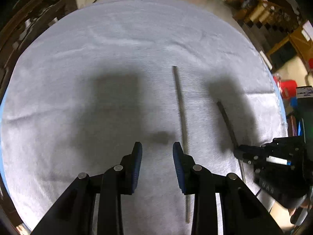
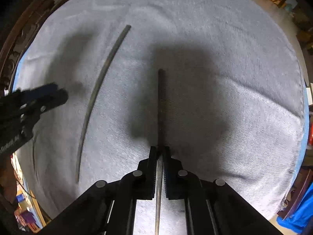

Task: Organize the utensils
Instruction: 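Close the right tool on one dark chopstick lying on the cloth, then close the left tool on the other dark chopstick while the right tool holds its own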

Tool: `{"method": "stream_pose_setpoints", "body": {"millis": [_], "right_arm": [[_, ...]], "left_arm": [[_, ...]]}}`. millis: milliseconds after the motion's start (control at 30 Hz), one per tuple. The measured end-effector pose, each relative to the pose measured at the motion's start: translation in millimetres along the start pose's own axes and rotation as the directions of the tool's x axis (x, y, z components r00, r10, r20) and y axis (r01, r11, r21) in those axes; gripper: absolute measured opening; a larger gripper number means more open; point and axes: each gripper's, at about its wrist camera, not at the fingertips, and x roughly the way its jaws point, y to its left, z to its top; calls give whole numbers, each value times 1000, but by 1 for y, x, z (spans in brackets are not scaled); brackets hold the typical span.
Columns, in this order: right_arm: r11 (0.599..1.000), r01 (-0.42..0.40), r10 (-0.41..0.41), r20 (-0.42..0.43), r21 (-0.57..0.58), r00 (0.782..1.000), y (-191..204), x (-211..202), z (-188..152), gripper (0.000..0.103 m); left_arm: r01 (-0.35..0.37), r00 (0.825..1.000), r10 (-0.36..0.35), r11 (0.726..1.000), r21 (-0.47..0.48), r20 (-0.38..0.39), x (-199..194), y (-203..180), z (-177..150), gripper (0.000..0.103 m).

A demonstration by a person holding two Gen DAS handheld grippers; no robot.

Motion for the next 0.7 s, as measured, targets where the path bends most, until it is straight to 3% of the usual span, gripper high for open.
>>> {"method": "stream_pose_setpoints", "body": {"millis": [267, 300, 333, 400, 533, 700], "right_arm": [[1000, 7, -7, -2, -5, 1000, 6, -5, 6, 8], [1000, 2, -2, -2, -1, 1000, 9, -5, 7, 8], [1000, 0, 0, -2, 1, 1000, 8, -7, 5, 8], [1000, 2, -2, -2, -1, 1000, 3, -10, 6, 8], [1000, -5, 5, 5, 3, 1000, 6, -10, 7, 8], [1000, -25, 25, -19, 5, 999, 8, -7, -7, 8]], "left_arm": [[-77, 990, 85, 995, 70, -109, 33, -38, 28, 32], [-101, 990, 110, 990, 101, -86, 34, -43, 30, 30], [-127, 986, 139, 984, 122, -89, 36, -46, 31, 20], [-113, 985, 128, 986, 125, -112, 37, -45, 32, 7], [-62, 985, 77, 993, 96, -155, 34, -25, 28, 5], [-69, 978, 83, 995, 77, -190, 23, 10, 6, 5]]}}
